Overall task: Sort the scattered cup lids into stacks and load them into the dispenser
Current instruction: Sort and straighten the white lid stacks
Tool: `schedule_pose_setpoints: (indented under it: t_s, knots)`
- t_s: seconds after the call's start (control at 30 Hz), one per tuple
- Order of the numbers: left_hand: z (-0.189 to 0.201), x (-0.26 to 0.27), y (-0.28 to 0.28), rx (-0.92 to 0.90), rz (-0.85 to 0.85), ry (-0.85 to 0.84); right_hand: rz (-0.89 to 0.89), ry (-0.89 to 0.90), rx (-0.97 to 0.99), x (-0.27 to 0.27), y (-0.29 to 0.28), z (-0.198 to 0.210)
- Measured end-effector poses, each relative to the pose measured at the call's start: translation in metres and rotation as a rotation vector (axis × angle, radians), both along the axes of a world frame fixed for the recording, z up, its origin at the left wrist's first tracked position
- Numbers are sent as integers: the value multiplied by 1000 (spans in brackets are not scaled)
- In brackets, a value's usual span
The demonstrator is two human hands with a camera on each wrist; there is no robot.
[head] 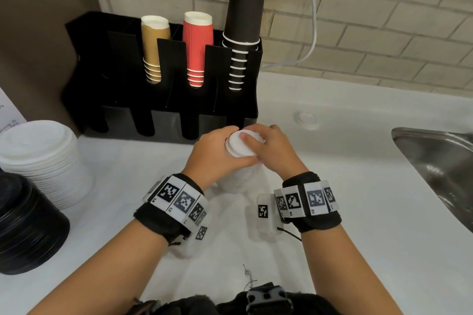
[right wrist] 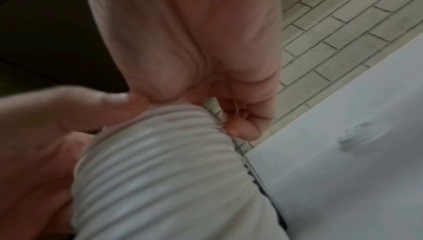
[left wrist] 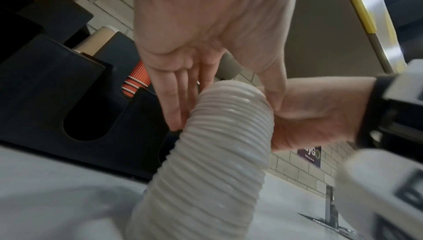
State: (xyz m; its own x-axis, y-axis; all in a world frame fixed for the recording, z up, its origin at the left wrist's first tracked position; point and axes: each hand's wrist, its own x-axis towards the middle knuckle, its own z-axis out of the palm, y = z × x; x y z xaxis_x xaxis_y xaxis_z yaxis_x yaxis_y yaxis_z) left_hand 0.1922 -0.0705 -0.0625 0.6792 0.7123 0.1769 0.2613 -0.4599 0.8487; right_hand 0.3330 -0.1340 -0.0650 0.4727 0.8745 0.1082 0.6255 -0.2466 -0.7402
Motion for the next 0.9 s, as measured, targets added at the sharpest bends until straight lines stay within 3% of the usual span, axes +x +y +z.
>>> schedule_pose_setpoints:
  t_s: [0.1,0.2,0.27,0.43,0.53,0.67,0.8,0.9]
  knots:
    - [8,2,6,26,-44,93,31,136,-18,16,-2,4]
    - [14,6,14,61,-52,236,-210,323,41,62,10,10]
    - [15,9,18,63,-58,277,-372,347,36,102,22,7]
    - [16,15,27,56,-82,338,-444,36,-454,179,61,-6]
    - [16,17,32,62,-91,352,-446,-33,-555,200,72,-14]
    - [12,19,34,58,-96,353,-256,-239,-741,223,71,-29]
    - [13,18,34,30,-97,343,-207,-375,-769,236,69,-40]
    - [12,17,32,41,-93,336,-225,-290,-669,237,72,-39]
